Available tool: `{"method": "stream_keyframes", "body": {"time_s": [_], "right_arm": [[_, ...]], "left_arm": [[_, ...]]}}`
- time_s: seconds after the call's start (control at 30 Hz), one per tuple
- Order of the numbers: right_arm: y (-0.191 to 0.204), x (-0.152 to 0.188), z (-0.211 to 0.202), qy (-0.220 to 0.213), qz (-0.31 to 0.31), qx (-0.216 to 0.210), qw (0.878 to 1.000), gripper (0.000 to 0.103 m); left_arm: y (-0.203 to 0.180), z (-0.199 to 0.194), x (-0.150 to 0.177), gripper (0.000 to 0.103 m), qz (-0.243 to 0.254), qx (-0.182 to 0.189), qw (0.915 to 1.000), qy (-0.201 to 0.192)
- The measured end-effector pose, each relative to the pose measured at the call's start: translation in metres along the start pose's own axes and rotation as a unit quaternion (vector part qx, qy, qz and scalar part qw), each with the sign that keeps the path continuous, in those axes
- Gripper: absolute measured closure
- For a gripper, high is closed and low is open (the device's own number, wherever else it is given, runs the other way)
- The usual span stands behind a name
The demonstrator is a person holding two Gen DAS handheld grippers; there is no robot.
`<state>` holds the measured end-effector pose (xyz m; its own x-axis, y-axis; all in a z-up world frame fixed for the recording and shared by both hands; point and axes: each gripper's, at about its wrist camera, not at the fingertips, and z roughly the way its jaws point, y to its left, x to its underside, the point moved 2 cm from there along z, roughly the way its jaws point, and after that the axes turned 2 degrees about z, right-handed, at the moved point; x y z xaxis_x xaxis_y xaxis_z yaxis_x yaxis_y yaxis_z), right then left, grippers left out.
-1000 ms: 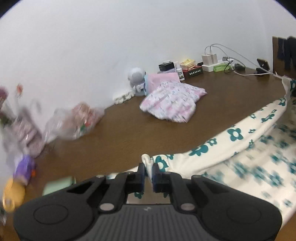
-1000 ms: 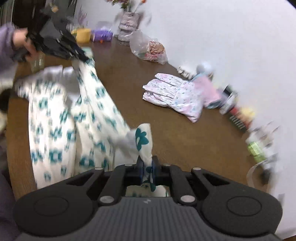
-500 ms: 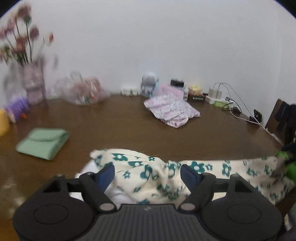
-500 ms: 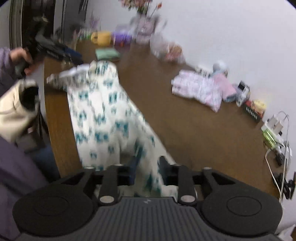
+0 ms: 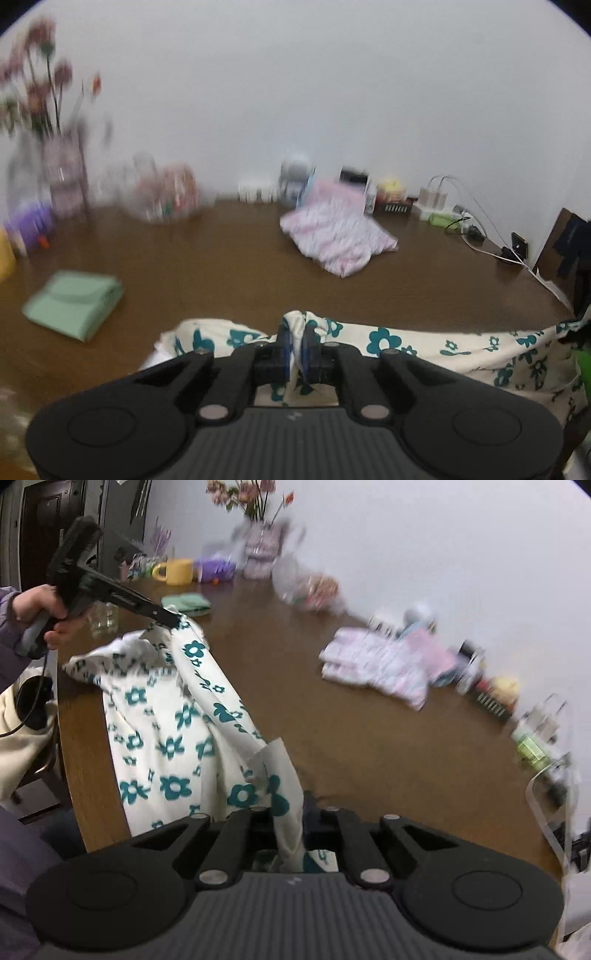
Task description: Fold clothes
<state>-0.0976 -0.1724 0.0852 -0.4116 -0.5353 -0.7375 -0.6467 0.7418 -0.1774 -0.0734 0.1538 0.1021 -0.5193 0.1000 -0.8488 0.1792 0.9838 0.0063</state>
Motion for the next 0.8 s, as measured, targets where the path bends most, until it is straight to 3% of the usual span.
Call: {"method": "stream_keyframes", "body": {"time_s": [0.1,0.2,0.3,0.37,0.4,0.43,0.5,0.57,0.63,0.8], "right_arm": [[0.024,0.011,-0.011,0.007,-0.042,-0.002,0.999,0.097],[0.044,0.030,0.000,0.040,-0.072,-0.006,0.997,0.097],[0.057,0.045,0.015,0.071,-0.084,-0.010,0.994,0.094],[0.058,0.043,0.008,0.068,-0.082,-0.012,0.994,0.082],[0.054,0.039,-0.001,0.062,-0.074,-0.017,0.995,0.062],[0.049,0.035,-0.011,0.045,-0.061,-0.022,0.997,0.055],[0.042,0.029,-0.022,0.019,-0.037,-0.028,0.999,0.058],[0.043,0.030,-0.010,0.022,-0.021,-0.028,0.999,0.063],[0.045,0.031,0.002,0.025,-0.005,-0.028,0.999,0.077],[0.050,0.034,0.033,0.032,0.035,-0.027,0.999,0.086]], "left_arm": [[-0.007,-0.022,0.022,0.098,0.019,-0.021,0.9996,0.009],[0.000,-0.010,0.062,0.096,-0.011,-0.029,0.9973,0.067],[0.009,-0.010,0.078,0.084,-0.035,-0.010,0.9954,0.089],[0.017,-0.031,0.071,0.071,-0.037,-0.001,0.9981,0.049],[0.022,-0.043,0.067,0.052,-0.042,0.001,0.9988,0.026],[0.028,-0.052,0.062,0.039,-0.052,-0.002,0.9987,0.005],[0.036,-0.053,0.051,0.037,-0.061,-0.023,0.9977,-0.016],[0.036,-0.034,0.042,0.037,-0.059,-0.039,0.9975,-0.006],[0.034,-0.009,0.035,0.037,-0.047,-0.048,0.9977,0.006],[0.048,0.030,0.044,0.038,-0.073,-0.066,0.9939,0.051]]}}
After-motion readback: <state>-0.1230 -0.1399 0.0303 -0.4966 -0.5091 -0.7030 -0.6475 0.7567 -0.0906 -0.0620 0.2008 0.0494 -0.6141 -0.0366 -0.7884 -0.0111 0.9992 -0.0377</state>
